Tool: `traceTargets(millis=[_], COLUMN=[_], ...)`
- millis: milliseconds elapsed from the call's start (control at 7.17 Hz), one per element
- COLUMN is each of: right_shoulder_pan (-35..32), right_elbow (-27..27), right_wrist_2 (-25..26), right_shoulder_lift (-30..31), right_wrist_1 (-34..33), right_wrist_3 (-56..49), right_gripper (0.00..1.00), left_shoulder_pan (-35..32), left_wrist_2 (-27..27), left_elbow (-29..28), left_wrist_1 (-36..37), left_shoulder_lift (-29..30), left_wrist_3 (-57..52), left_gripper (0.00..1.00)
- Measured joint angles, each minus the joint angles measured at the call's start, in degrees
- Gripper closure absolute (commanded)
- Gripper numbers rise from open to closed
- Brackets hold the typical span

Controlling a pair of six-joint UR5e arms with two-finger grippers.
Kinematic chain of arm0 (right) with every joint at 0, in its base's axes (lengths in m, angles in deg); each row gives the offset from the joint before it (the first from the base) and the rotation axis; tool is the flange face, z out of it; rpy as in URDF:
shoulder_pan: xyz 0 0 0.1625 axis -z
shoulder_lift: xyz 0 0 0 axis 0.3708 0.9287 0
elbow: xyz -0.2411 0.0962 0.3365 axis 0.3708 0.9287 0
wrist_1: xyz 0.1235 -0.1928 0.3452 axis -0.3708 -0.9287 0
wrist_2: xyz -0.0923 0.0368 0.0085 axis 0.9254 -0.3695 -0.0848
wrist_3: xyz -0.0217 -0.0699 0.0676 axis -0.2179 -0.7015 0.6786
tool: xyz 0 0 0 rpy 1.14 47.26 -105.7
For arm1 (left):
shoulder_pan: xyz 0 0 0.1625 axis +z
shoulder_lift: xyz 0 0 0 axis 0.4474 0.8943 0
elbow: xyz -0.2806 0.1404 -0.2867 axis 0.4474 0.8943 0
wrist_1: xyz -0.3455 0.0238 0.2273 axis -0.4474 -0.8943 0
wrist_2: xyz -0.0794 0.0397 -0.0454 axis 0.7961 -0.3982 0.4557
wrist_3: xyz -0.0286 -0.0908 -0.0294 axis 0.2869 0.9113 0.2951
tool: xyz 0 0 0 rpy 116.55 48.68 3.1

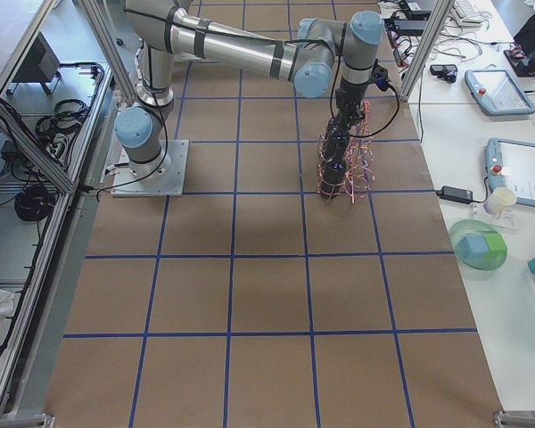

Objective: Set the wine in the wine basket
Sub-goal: 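Push the bottle down into the rack slot with the right gripper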

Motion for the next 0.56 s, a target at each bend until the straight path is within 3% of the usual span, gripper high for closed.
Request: traceTargets(millis=[558], right_shoulder_pan=[-0.01], right_elbow=[-2.03], right_wrist_2=[0.03], right_shoulder_lift=[0.11], right_wrist_1=[0.03], right_wrist_3=[0.44], right_gripper=[1.0], left_shoulder_pan=[0.0], left_wrist_2=[0.0], left_elbow=[0.0], left_wrist_1=[0.0], left_shoulder_lift=[-0.07], left_wrist_3=[0.0], left_gripper=[0.0])
